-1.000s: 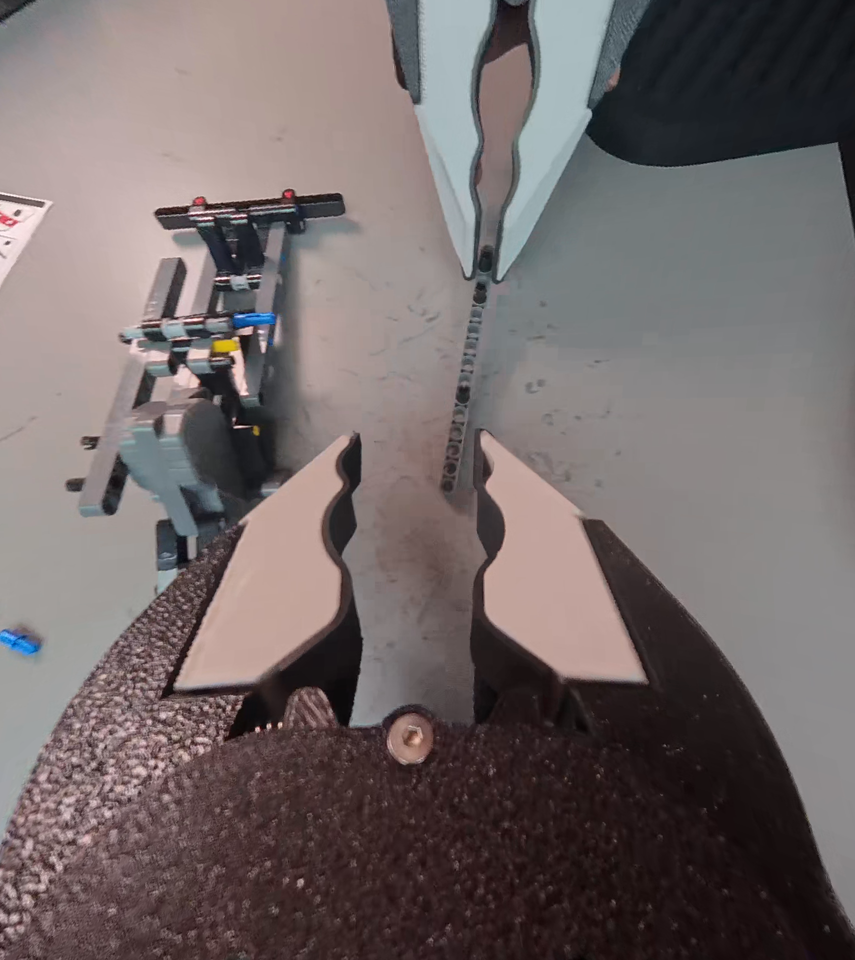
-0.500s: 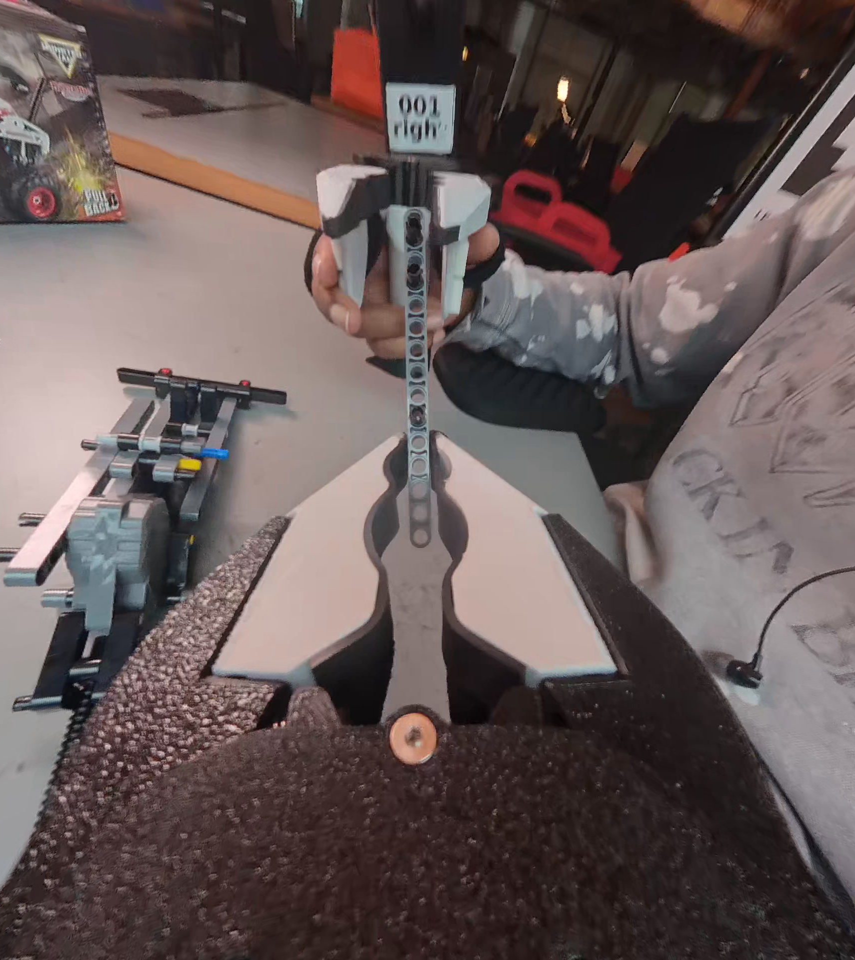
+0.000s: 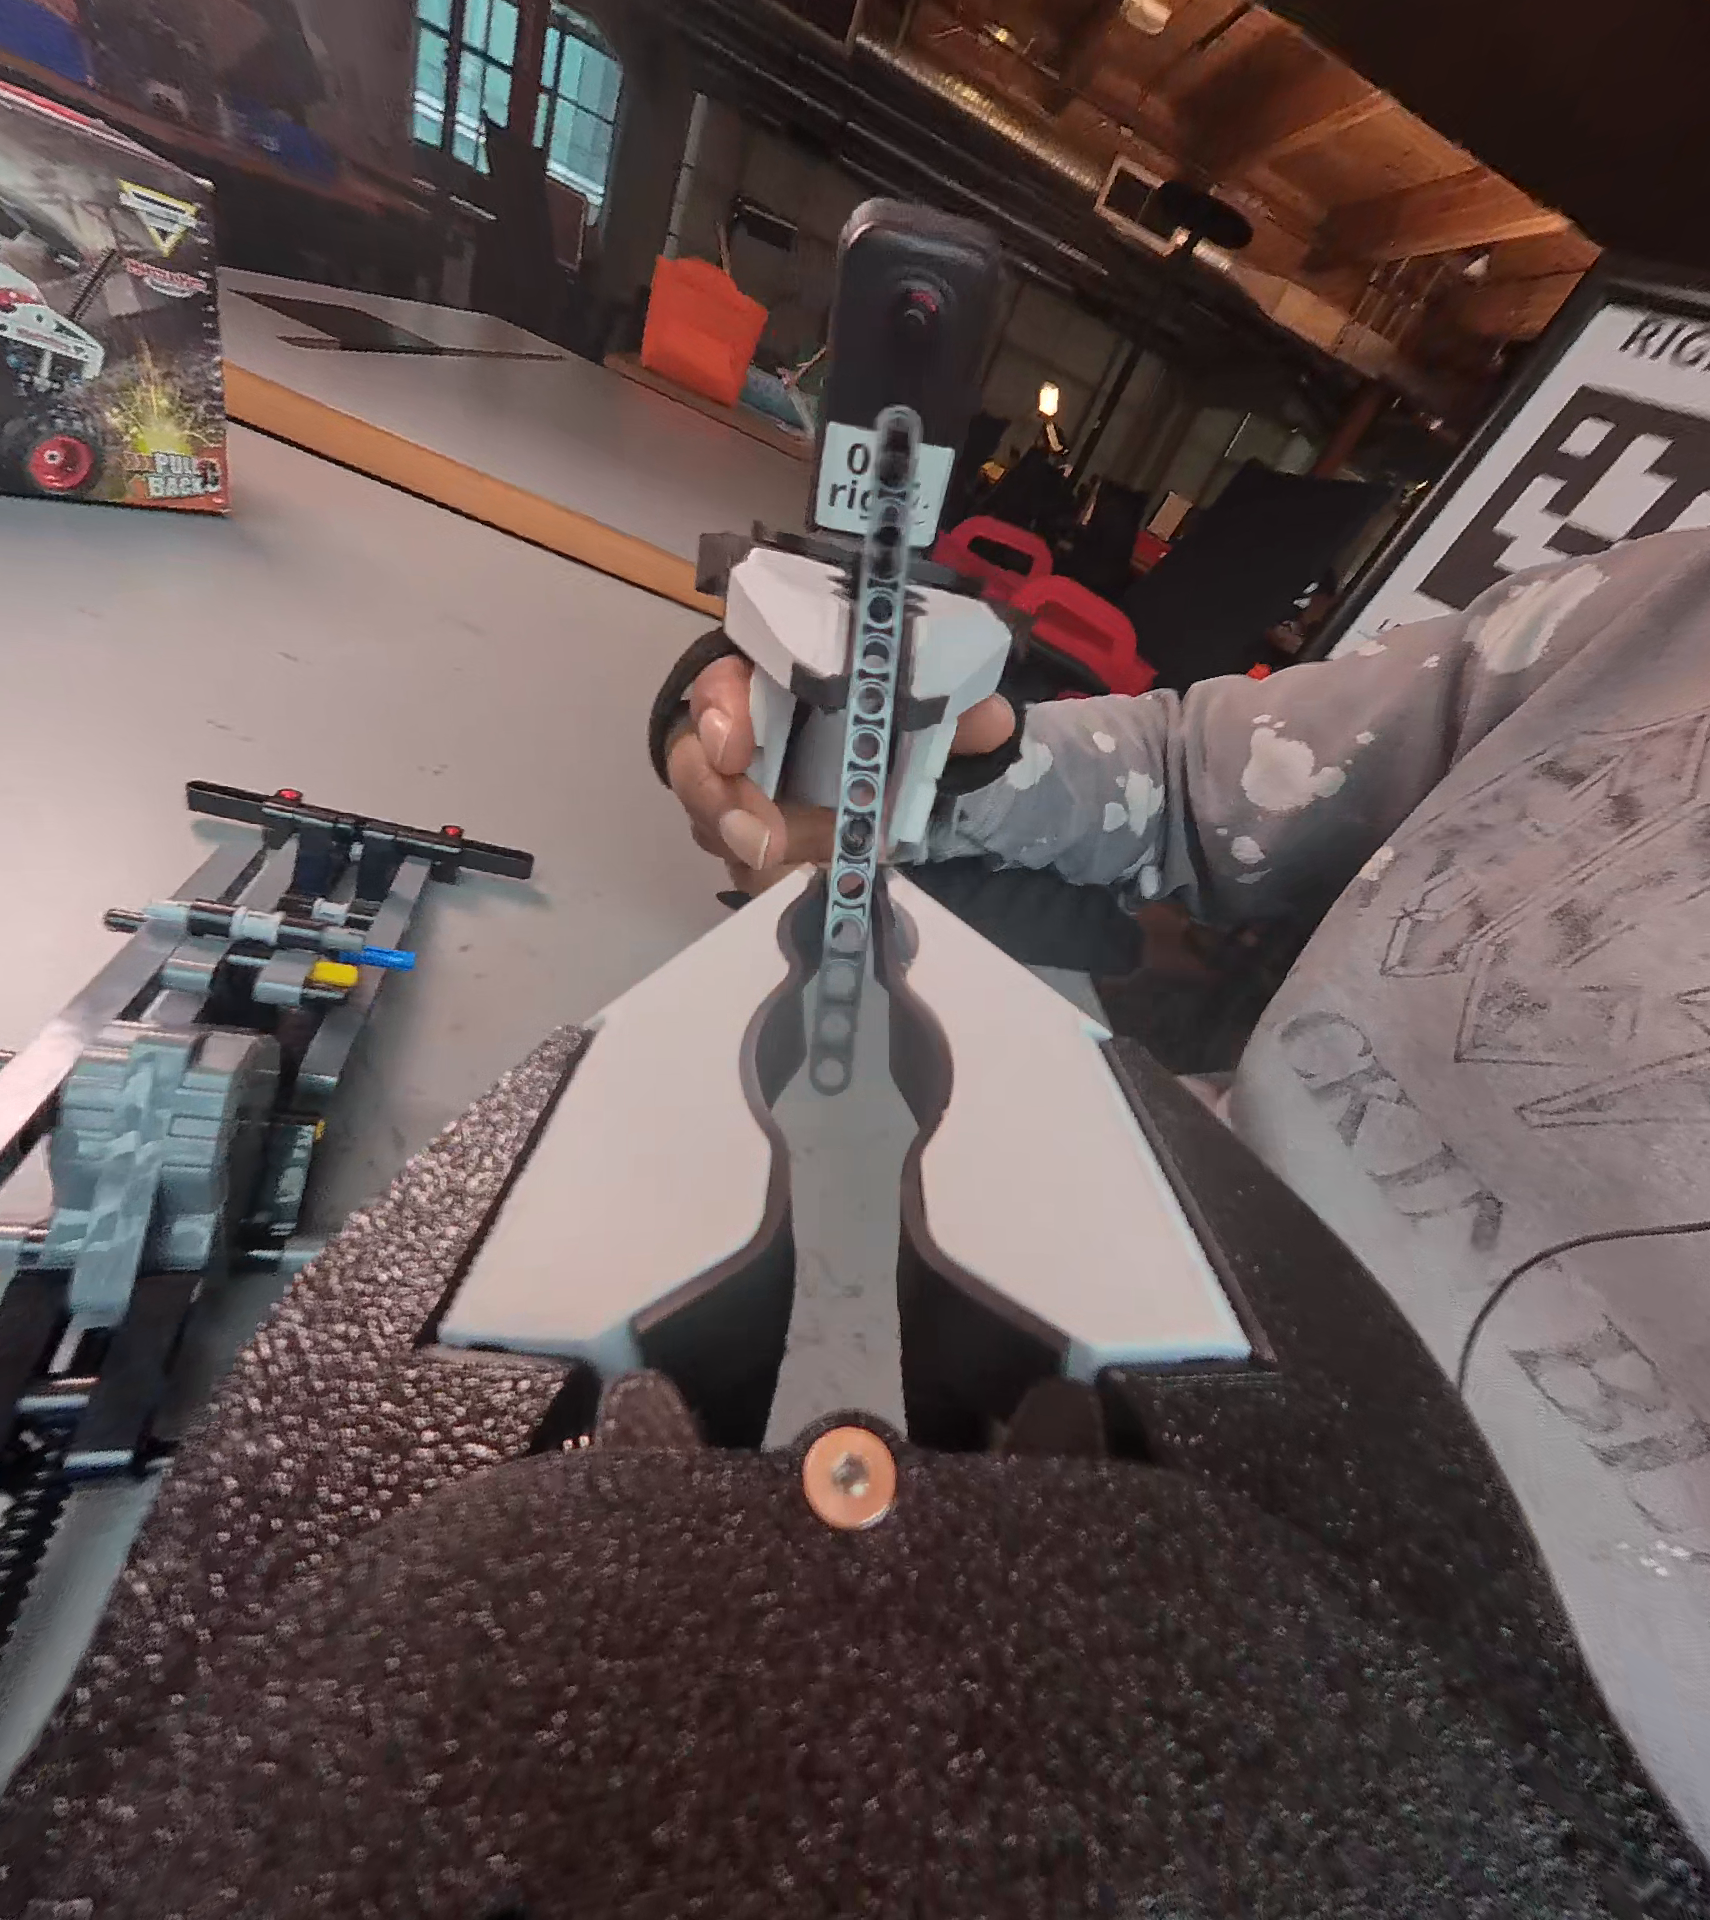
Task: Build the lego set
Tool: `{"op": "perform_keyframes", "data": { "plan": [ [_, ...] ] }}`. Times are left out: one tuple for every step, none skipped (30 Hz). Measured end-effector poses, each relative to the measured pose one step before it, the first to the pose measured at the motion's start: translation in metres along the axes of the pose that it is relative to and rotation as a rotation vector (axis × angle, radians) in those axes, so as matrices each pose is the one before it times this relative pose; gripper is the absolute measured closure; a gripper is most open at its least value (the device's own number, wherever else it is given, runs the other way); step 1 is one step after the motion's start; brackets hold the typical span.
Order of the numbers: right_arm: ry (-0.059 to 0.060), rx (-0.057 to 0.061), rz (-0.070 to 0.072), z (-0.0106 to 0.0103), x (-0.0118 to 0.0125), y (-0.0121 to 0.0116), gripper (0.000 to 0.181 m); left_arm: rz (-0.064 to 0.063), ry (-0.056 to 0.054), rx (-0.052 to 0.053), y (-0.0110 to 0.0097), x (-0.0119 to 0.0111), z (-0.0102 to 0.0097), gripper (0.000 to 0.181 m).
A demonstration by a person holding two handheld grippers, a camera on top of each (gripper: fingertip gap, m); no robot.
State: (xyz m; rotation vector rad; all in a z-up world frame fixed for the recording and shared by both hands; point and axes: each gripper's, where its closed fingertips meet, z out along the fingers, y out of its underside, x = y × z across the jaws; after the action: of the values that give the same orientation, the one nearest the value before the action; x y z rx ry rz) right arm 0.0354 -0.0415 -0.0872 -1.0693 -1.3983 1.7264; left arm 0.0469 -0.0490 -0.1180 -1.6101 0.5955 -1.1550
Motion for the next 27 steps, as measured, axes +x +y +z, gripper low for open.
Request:
{"op": "perform_keyframes", "data": {
  "plan": [
    [-0.0076,-0.018,-0.0146,-0.00089,-0.00102,0.00273,0.174,0.0337,-0.0358,-0.0224,0.00275,-0.00375,0.0003,0.171],
    [0.0055,-0.0196,-0.0369,-0.00118,0.00052,0.00308,0.174,0.0473,-0.0392,-0.0272,0.0029,-0.00322,0.00039,0.171],
    [0.0123,-0.0244,-0.0624,-0.00178,0.00126,0.00347,0.174,0.0577,-0.0491,-0.0259,0.00226,-0.0037,0.00029,0.171],
    [0.0177,-0.0416,-0.0673,-0.00177,0.00256,0.0056,0.174,0.068,-0.0586,-0.0332,0.0029,-0.00473,0.00015,0.171],
    [0.0281,-0.0471,-0.0489,-0.00115,0.00439,0.00602,0.171,0.0779,-0.0591,-0.0418,0.00403,-0.00456,0.00002,0.172],
    [0.0367,-0.0359,-0.0335,-0.00118,0.00591,0.00479,0.169,0.0825,-0.056,-0.0372,0.00329,-0.00406,-0.00037,0.173],
    [0.0368,-0.0169,-0.0254,-0.00175,0.0061,0.00243,0.168,0.0799,-0.0519,-0.0301,0.00261,-0.00388,-0.00079,0.173],
    [0.0241,-0.0035,-0.0188,-0.00242,0.00438,0.00053,0.167,0.0769,-0.0437,-0.0285,0.00294,-0.00357,-0.00138,0.172],
    [0.0122,0.0029,-0.0044,-0.00271,0.00314,-0.00057,0.166,0.0663,-0.038,-0.0243,0.00278,-0.00367,-0.00164,0.173],
    [0.0122,0.0041,0.0065,-0.00261,0.0034,-0.0009,0.166,0.0487,-0.0348,-0.0189,0.00245,-0.0038,-0.00174,0.173],
    [0.0149,0.0028,0.0094,-0.00196,0.00367,-0.00049,0.166,0.0329,-0.0279,-0.0106,0.00157,-0.00319,-0.00148,0.173],
    [0.012,-0.0023,0.0096,-0.00101,0.00293,0.00065,0.165,0.0181,-0.0164,0.0002,0.00015,-0.00162,-0.00112,0.173],
    [0.0014,-0.0043,0.0174,0.00032,0.00069,0.00134,0.164,0.0074,-0.0119,0.0077,-0.00107,-0.00099,-0.00057,0.173],
    [-0.01,-0.0026,0.0375,0.0017,-0.00157,0.00125,0.16,0.0057,-0.0191,0.0095,-0.00174,-0.00154,0.00019,0.173],
    [-0.0074,0.0054,0.0569,0.00319,-0.00174,0.00011,0.156,0.008,-0.0245,0.0073,-0.00185,-0.00186,0.00072,0.173],
    [0.0124,0.0127,0.0702,0.00435,0.00069,-0.00051,0.155,0.0082,-0.0291,0.0063,-0.00221,-0.00188,0.00118,0.173],
    [0.0044,0.0161,0.0696,0.00511,-0.00077,-0.00046,0.153,0.0075,-0.035,0.0041,-0.00218,-0.00222,0.00147,0.173],
    [-0.0141,0.0298,0.0619,0.00477,-0.00394,-0.00206,0.152,0.0094,-0.036,-0.0017,-0.00133,-0.00217,0.00185,0.173],
    [-0.0092,0.0327,0.049,0.00417,-0.00318,-0.00273,0.158,0.0126,-0.0327,-0.0062,-0.0005,-0.00152,0.00196,0.173],
    [0.007,0.025,0.0345,0.00353,-0.00039,-0.00204,0.169,0.0116,-0.0274,-0.0036,-0.00062,-0.00103,0.00169,0.173],
    [0.0061,0.0235,0.0156,0.0021,0.00041,-0.00274,0.172,0.0046,-0.0227,-0.0006,-0.0006,-0.00088,0.00138,0.173],
    [-0.0011,0.0063,0.0065,0.00107,0.00056,-0.00143,0.172,-0.003,-0.0088,-0.0018,0.00021,-0.00024,0.00113,0.172],
    [-0.0078,-0.0099,0.0011,0.00022,0.00043,0.00061,0.173,-0.0091,0.0137,-0.0037,0.00094,0.00176,0.00088,0.171],
    [-0.0163,-0.0143,-0.0006,-0.0006,-0.00041,0.00091,0.173,-0.0098,0.021,0.0031,0.0004,0.00219,0.00001,0.17],
    [-0.0238,-0.0213,-0.0025,-0.00136,-0.00168,0.0002,0.173,-0.0103,0.0332,0.0131,-0.00097,0.00339,-0.00078,0.167],
    [-0.0232,-0.0375,-0.0083,-0.00149,-0.00197,0.00075,0.173,-0.0269,0.062,0.0124,-0.00082,0.00641,-0.00101,0.155],
    [-0.0215,-0.0548,-0.0272,-0.00188,-0.00187,0.00155,0.173,-0.052,0.0793,0.0098,-0.00044,0.00739,-0.0012,0.148]
  ]
}}
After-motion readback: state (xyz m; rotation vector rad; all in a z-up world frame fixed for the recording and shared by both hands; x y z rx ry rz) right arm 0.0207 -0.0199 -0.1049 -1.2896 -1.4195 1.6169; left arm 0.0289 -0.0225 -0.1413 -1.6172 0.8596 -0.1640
